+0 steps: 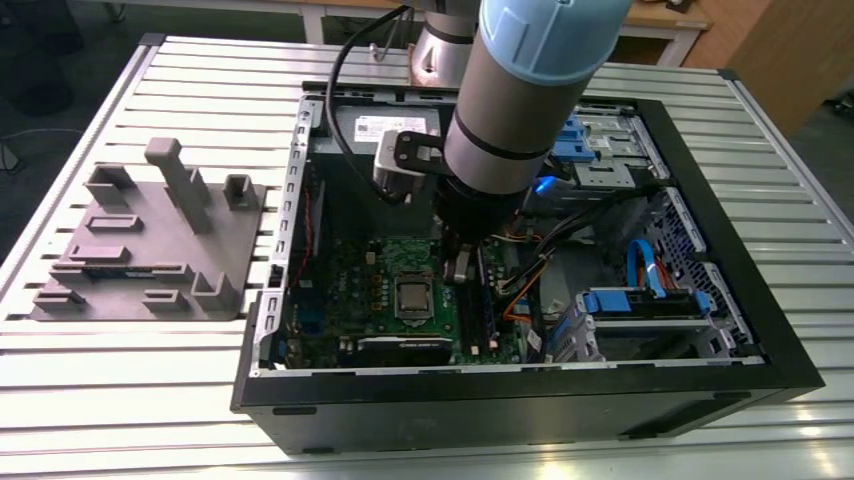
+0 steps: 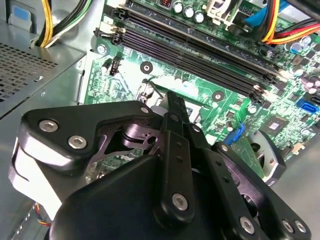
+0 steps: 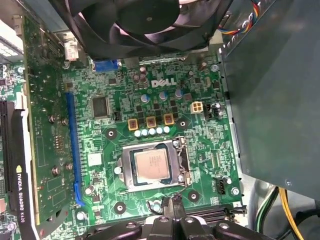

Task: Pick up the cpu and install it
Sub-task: 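Install the first cpu locking lever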

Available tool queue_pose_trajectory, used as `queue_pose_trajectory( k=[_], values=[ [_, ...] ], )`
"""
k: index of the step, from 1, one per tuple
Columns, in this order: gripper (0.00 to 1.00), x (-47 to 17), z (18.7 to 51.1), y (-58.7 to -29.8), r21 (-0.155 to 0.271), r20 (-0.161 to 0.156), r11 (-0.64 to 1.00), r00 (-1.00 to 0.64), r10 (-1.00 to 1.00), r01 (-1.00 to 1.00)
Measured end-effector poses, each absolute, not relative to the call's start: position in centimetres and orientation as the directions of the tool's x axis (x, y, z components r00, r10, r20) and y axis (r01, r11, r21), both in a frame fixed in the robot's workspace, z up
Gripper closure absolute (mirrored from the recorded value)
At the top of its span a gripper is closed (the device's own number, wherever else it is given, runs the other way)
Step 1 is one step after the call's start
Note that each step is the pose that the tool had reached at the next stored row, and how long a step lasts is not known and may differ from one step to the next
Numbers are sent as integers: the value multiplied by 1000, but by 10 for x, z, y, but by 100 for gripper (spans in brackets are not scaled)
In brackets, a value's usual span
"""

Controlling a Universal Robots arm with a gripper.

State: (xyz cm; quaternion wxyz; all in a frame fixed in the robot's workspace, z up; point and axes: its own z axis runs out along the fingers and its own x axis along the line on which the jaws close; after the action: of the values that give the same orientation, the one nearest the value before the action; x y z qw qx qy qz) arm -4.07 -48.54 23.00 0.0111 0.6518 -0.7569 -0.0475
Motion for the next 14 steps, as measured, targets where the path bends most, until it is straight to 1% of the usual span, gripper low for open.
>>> queue_pose_trajectory(
  k=[6, 14],
  values=[
    [90, -41, 230, -486, 86, -45, 145, -150, -988, -986],
    [90, -41, 224, -498, 86, -45, 139, -144, -989, -986]
  ],
)
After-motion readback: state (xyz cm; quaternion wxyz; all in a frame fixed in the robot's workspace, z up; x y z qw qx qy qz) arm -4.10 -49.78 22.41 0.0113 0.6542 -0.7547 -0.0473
